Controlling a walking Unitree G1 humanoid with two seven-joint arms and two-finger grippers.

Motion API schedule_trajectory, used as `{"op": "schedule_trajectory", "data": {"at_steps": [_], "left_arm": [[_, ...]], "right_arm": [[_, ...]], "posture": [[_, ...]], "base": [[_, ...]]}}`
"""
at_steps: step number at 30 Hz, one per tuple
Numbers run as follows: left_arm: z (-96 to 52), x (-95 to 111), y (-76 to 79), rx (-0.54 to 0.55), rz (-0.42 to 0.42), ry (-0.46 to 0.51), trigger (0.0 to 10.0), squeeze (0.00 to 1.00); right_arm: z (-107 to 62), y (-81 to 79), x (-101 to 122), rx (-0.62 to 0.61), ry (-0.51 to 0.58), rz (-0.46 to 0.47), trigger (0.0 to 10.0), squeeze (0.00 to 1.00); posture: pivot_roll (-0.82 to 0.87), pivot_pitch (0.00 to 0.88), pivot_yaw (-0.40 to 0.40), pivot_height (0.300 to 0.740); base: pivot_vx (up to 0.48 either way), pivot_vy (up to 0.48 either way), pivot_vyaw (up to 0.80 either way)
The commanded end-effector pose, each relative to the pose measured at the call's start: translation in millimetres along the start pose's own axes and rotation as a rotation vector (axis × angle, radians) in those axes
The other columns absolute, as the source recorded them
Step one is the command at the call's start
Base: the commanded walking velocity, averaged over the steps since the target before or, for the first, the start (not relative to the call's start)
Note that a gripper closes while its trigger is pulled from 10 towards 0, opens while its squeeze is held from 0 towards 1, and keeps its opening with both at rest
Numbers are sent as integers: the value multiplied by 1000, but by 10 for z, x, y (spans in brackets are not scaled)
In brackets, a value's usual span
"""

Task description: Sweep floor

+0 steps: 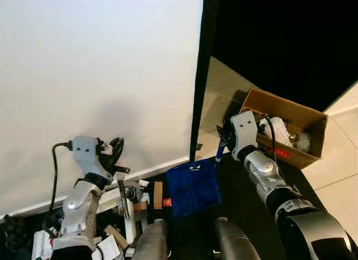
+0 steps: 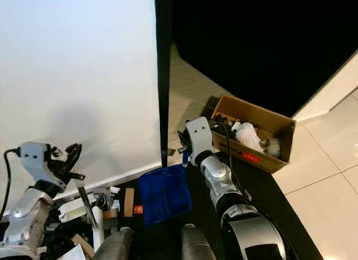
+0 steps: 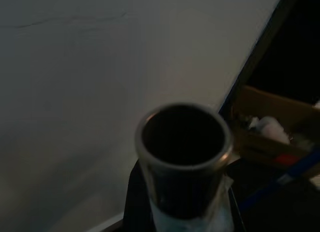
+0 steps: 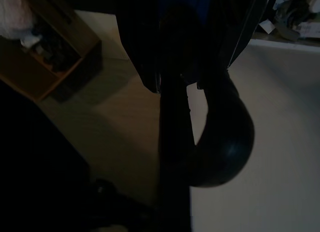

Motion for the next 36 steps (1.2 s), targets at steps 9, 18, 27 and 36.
{"op": "schedule_trajectory", "data": {"at_steps": [9,18,27,36], "left_arm": [[239,-181,758,-128,-237,21,10000,0],[413,68,1080,-251,-405,107,10000,0],[392,213,1174,-343,-682,127,10000,0],[337,533,1143,-491,-859,199,10000,0]], "right_arm": [[-73,16,-172,-38,-76,28,10000,0],[-71,12,-196,-40,-98,43,10000,0],[-66,14,-200,-38,-106,50,10000,0],[-62,10,-201,-36,-108,60,10000,0]], "posture": [[63,175,17,740],[48,161,9,740],[51,161,5,740],[56,160,5,740]], "base": [[0,0,0],[0,0,0],[0,0,0],[0,0,0]]}}
Point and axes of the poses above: a point about 5 cm out from each wrist's last joint towards the gripper, its own z axis pointing out of the wrist towards the gripper, its own x axis along the axis of the wrist's last joint, y = z × x, the point moved 2 cm from there along z, pointing out of the wrist towards the gripper, and after that the axes turned 1 degree about -z, right-handed, at the moved point
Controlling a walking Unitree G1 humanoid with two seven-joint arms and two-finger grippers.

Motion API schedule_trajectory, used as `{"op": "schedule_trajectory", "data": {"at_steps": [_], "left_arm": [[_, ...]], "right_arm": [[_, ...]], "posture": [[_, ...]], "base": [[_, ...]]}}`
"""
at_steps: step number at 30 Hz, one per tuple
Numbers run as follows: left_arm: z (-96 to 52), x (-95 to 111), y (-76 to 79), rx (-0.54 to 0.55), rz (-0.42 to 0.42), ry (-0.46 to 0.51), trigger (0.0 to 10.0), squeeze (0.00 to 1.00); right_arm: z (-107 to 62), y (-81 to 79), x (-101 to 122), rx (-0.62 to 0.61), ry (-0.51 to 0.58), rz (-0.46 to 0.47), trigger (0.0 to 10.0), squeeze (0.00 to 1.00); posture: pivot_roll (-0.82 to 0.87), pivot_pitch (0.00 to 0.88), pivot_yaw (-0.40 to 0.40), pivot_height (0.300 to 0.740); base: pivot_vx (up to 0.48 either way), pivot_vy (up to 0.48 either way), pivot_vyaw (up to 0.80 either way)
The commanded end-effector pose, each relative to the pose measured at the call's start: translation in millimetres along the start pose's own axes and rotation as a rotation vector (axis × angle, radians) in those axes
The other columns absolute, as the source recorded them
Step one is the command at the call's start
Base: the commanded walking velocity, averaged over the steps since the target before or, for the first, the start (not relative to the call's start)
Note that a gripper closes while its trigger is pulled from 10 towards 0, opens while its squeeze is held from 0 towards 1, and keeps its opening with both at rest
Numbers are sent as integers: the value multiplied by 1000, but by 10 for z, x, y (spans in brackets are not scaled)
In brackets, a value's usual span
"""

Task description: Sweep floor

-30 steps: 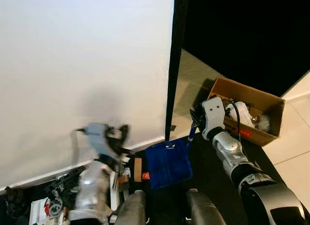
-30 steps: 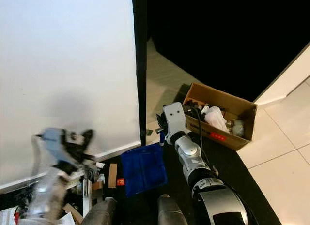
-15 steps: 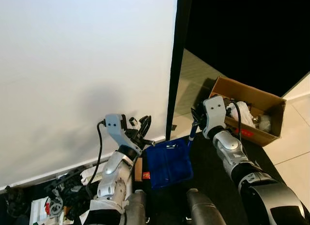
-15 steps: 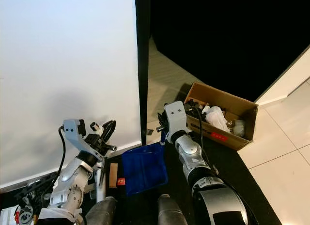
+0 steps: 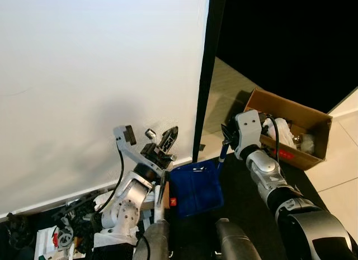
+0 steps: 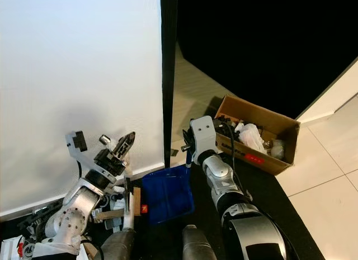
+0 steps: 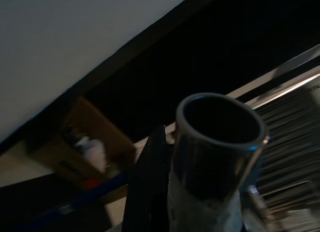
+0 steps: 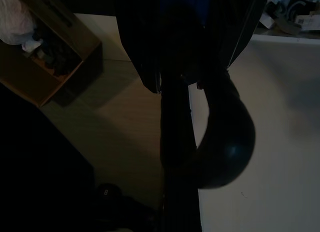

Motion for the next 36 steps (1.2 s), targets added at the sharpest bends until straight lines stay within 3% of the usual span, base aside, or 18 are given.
{"op": "schedule_trajectory", "data": {"at_steps": [1,12,22,27,31,33,34,36], "left_arm": [[75,33,205,-142,-105,43,10000,0],[29,244,203,-135,-82,60,10000,0],[-244,624,199,-82,149,35,10000,0],[-500,987,229,-12,369,-8,10000,0],[-536,1034,242,2,406,-24,10000,0],[-571,1026,116,66,483,-57,10000,0],[-571,1026,116,66,483,-57,10000,0],[-538,972,-85,126,481,0,10000,0]], "right_arm": [[-80,-45,-209,4,-90,34,10000,0],[-80,-53,-213,7,-91,42,10000,0],[-90,-62,-229,9,-94,51,10000,0],[-97,-67,-239,12,-95,57,10000,0],[-97,-67,-240,12,-95,57,10000,0],[-96,-67,-239,13,-96,58,10000,0],[-96,-67,-239,13,-96,58,10000,0],[-91,-66,-232,14,-95,58,10000,0]], "posture": [[56,159,5,740],[65,156,7,740],[76,154,12,740],[89,158,19,740],[89,158,19,740],[95,159,17,740],[95,159,17,740],[86,163,11,740]], "base": [[0,0,0],[0,0,0],[0,0,0],[0,0,0],[0,0,0],[0,0,0],[0,0,0],[0,0,0]]}}
Point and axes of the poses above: a point about 5 cm out from each wrist's last joint towards the gripper, its own z axis pointing out of the wrist towards the gripper, its own x axis along the axis of the wrist's last joint, y = z × x, the point moved 2 cm from there along z, pointing out of the wrist towards the gripper, and after that the axes turned 1 degree about -z, right-handed, at the moved point
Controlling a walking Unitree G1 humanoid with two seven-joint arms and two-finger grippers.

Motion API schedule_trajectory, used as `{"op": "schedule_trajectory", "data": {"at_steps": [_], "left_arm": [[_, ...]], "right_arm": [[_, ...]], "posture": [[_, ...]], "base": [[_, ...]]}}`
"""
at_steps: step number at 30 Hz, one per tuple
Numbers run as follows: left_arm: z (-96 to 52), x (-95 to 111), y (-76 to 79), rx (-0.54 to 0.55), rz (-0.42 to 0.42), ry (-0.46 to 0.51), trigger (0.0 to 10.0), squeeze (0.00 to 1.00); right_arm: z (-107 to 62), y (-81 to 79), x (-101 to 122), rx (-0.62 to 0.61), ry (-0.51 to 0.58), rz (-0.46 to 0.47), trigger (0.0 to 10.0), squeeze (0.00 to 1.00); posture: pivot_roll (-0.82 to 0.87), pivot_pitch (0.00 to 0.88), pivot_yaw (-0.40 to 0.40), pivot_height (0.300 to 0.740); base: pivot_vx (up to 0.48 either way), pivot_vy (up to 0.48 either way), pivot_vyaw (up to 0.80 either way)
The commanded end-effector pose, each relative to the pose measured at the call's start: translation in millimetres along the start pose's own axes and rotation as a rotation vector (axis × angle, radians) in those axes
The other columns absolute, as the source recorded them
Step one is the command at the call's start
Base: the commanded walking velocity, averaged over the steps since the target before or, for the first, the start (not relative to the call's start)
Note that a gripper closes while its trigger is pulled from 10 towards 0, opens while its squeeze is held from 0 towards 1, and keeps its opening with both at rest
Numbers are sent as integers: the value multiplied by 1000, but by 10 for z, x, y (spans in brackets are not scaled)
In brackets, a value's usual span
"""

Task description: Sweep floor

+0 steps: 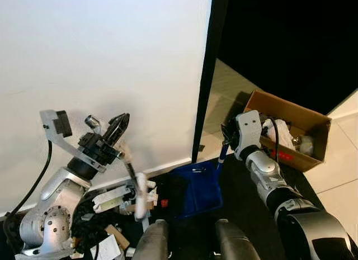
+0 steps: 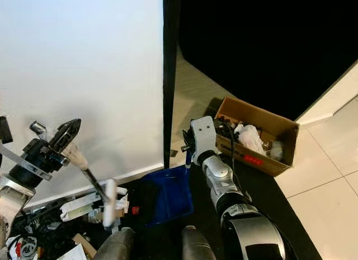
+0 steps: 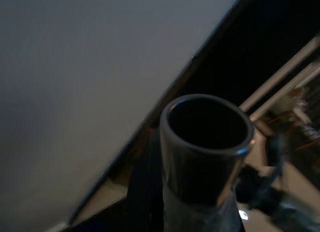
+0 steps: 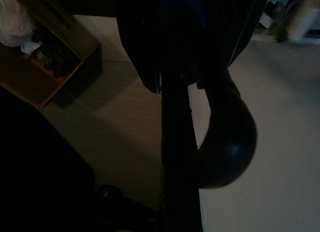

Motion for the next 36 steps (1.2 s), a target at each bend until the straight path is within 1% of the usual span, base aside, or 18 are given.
{"op": "schedule_trajectory", "data": {"at_steps": [1,3,5,6,8,12,13,15,17,18,19,20,21,23,25,31,34,36], "left_arm": [[38,-122,-90,48,1,26,10000,0],[74,-260,-155,65,-11,19,10000,0],[96,-317,-188,75,-13,15,10000,0],[160,-454,-306,113,-10,0,10000,0],[222,-525,-396,151,-29,8,10000,0],[304,-556,-441,171,-68,29,10000,0],[346,-568,-447,176,-93,41,10000,0],[447,-591,-392,157,-189,82,10000,0],[447,-591,-392,157,-189,82,10000,0],[499,-618,-336,130,-250,101,10000,0],[549,-673,-224,77,-348,115,10000,0],[549,-673,-224,77,-348,115,10000,0],[580,-708,-143,39,-412,124,10000,0],[636,-804,92,-73,-551,125,10000,0],[675,-875,311,-165,-633,113,10000,0],[685,-995,538,-241,-694,63,10000,0],[679,-1014,551,-243,-704,57,10000,0],[684,-970,576,-258,-725,71,10000,0]], "right_arm": [[-83,-50,-216,7,-91,30,10000,0],[-81,-49,-212,7,-90,29,10000,0],[-79,-47,-208,6,-89,28,10000,0],[-77,-41,-203,5,-87,27,10000,0],[-75,-41,-200,6,-87,26,10000,0],[-73,-44,-199,7,-87,26,10000,0],[-74,-42,-199,7,-86,25,10000,0],[-77,-38,-200,6,-87,23,10000,0],[-77,-38,-200,6,-87,23,10000,0],[-78,-35,-201,6,-87,22,10000,0],[-78,-35,-202,6,-88,22,10000,0],[-78,-35,-202,6,-88,22,10000,0],[-79,-33,-203,6,-88,22,10000,0],[-81,-28,-204,6,-89,22,10000,0],[-81,-25,-205,6,-90,21,10000,0],[-76,-25,-201,6,-91,21,10000,0],[-74,-26,-199,5,-91,21,10000,0],[-71,-26,-197,4,-92,21,10000,0]], "posture": [[80,164,11,740],[69,168,9,740],[67,172,4,740],[67,173,1,740],[64,175,-1,740],[43,181,-3,740],[35,182,-2,740],[31,183,-2,740],[31,183,-2,740],[29,183,-3,740],[29,183,-3,740],[29,183,-3,740],[25,186,-4,740],[24,187,-5,740],[25,187,-5,740],[27,184,-4,740],[28,181,-4,740],[32,180,-5,740]], "base": [[0,0,0],[0,0,0],[0,0,0],[0,0,0],[0,0,0],[0,0,0],[0,0,0],[0,0,0],[0,0,0],[0,0,0],[0,0,0],[0,0,0],[0,0,0],[0,0,0],[0,0,0],[0,0,0],[0,0,0],[0,0,0]]}}
Point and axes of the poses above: a point about 5 cm out from each wrist's last joint towards the gripper, its own z axis pointing out of the wrist towards the gripper, its own x axis along the axis of the wrist's last joint, y = z × x, the point moved 2 cm from there along z, pointing out of the wrist towards the gripper, and after that the axes turned 1 degree about -z, right-handed, at the moved point
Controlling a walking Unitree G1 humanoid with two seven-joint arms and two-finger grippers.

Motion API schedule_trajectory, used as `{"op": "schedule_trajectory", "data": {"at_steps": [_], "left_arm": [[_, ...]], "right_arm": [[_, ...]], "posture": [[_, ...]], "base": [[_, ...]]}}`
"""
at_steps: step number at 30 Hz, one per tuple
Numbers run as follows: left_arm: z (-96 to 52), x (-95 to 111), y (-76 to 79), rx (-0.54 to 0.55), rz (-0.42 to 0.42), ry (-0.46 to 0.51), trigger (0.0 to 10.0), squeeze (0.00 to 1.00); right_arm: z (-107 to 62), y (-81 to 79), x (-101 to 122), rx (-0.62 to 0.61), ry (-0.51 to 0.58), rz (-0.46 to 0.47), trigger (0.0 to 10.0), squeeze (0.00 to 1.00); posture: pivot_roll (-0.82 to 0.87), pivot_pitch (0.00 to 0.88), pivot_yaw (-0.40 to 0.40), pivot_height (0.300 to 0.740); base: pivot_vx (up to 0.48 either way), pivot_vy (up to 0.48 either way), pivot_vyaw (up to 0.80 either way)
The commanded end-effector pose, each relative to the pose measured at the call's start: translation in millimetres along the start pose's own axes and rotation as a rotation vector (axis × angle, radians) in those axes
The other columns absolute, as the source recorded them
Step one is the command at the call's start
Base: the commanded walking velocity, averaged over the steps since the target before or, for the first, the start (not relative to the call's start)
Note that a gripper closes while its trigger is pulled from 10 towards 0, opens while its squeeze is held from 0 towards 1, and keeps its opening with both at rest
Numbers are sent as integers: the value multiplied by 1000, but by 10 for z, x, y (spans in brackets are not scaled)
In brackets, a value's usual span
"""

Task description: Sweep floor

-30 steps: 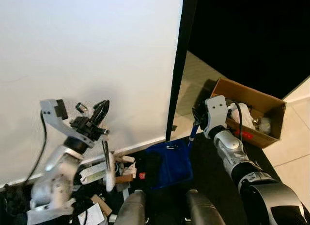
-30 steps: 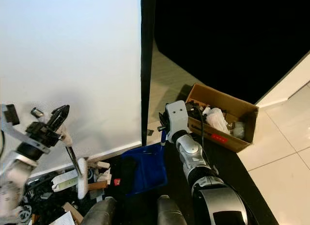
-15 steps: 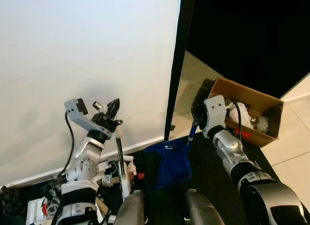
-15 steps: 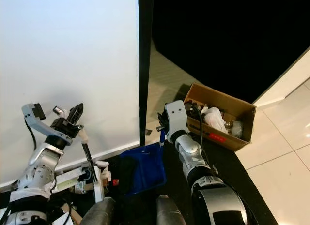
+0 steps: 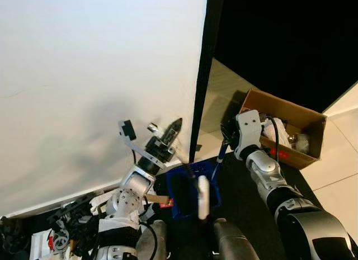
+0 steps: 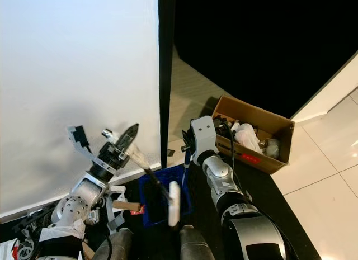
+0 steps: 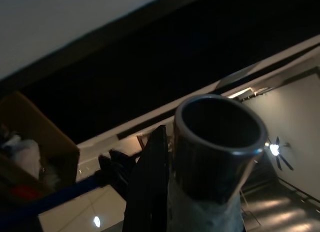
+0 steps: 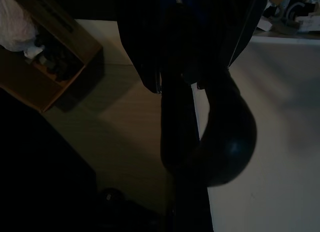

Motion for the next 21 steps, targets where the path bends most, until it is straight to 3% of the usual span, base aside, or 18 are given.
{"op": "schedule_trajectory", "data": {"at_steps": [1,5,7,8,9,12,16,18,21], "left_arm": [[29,-53,118,-51,-82,25,10000,0],[75,30,278,-114,-83,32,10000,0],[45,173,405,-146,20,-3,10000,0],[45,173,405,-146,20,-3,10000,0],[-20,293,438,-134,114,-27,10000,0],[-46,336,446,-127,146,-35,10000,0],[-327,661,352,28,443,-122,10000,0],[-361,705,347,46,477,-123,10000,0],[-497,925,270,186,611,-84,10000,0]], "right_arm": [[-75,-35,-201,0,-87,25,10000,0],[-74,-37,-201,1,-88,26,10000,0],[-73,-42,-201,0,-87,27,10000,0],[-73,-42,-201,0,-87,27,10000,0],[-73,-45,-203,0,-87,28,10000,0],[-74,-46,-203,0,-87,28,10000,0],[-75,-49,-205,1,-86,32,10000,0],[-75,-50,-205,1,-86,32,10000,0],[-76,-44,-206,2,-87,33,10000,0]], "posture": [[36,178,-4,740],[36,178,-4,740],[42,176,4,740],[42,176,4,740],[47,177,7,740],[47,177,7,740],[60,179,11,740],[60,179,11,740],[70,179,7,740]], "base": [[0,0,0],[0,0,0],[0,0,0],[0,0,0],[0,0,0],[0,0,0],[0,0,0],[0,0,0],[0,0,0]]}}
Point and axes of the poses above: a point about 5 cm out from each wrist's last joint towards the gripper, its own z axis pointing out of the wrist towards the gripper, its own x axis along the axis of the wrist's last joint, y = z × x, the point moved 2 cm from there along z, pointing out of the wrist towards the gripper, and after that the axes turned 1 degree about -z, right-handed, at the moved point
